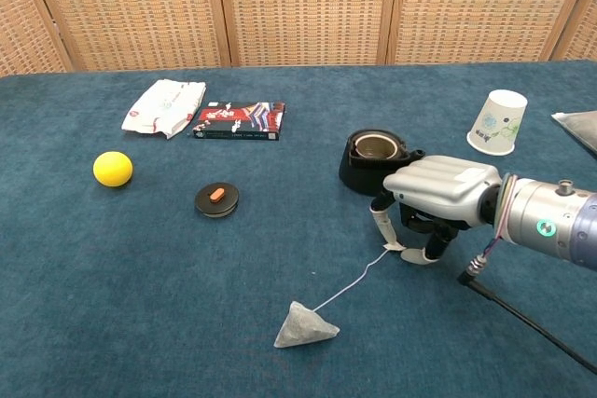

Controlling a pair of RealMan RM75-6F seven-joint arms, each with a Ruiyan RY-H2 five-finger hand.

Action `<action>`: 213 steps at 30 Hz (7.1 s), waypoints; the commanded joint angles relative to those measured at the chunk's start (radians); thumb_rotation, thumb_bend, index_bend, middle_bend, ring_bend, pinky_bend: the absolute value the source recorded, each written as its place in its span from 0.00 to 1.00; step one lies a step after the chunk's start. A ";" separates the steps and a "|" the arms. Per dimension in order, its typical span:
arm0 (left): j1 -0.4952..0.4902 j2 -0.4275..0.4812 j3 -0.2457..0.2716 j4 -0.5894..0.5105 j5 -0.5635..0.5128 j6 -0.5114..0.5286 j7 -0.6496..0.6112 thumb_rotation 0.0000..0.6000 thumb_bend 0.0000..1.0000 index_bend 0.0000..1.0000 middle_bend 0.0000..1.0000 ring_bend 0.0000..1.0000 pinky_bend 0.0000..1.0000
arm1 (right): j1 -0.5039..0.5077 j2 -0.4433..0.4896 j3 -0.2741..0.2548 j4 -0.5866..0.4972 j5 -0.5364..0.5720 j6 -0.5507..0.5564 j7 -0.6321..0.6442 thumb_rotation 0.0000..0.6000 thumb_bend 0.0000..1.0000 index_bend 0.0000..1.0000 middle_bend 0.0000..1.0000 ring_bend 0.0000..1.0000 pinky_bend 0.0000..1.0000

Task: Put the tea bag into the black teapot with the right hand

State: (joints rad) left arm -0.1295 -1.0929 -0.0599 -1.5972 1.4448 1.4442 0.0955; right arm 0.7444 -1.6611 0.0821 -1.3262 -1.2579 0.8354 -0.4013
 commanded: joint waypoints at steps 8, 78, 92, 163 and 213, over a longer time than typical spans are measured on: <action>0.003 -0.003 0.001 0.013 -0.002 -0.001 -0.014 1.00 0.34 0.10 0.02 0.00 0.00 | 0.003 -0.008 0.002 0.004 0.007 0.005 -0.004 1.00 0.56 0.56 1.00 0.94 0.95; 0.010 0.002 0.016 -0.041 0.005 -0.005 0.038 1.00 0.34 0.10 0.02 0.00 0.00 | 0.011 0.399 0.158 -0.268 -0.083 0.090 0.444 1.00 0.65 0.64 1.00 0.94 0.95; 0.008 -0.005 0.016 -0.031 0.005 -0.009 0.028 1.00 0.34 0.10 0.02 0.00 0.00 | 0.028 0.431 0.189 -0.261 -0.048 0.084 0.481 1.00 0.65 0.65 1.00 0.94 0.95; 0.008 -0.034 0.021 0.013 -0.017 -0.036 0.008 1.00 0.34 0.10 0.02 0.00 0.00 | 0.145 0.332 0.191 -0.114 0.052 -0.011 0.470 1.00 0.65 0.65 1.00 0.94 0.95; 0.006 -0.019 0.026 -0.010 0.000 -0.034 0.016 1.00 0.34 0.10 0.02 0.01 0.00 | 0.136 0.426 0.081 -0.134 0.054 -0.232 0.486 1.00 0.66 0.18 0.93 0.94 0.95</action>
State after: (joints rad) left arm -0.1235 -1.1121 -0.0338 -1.6064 1.4454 1.4104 0.1114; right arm 0.8772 -1.2445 0.1602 -1.4487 -1.1905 0.6104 0.0731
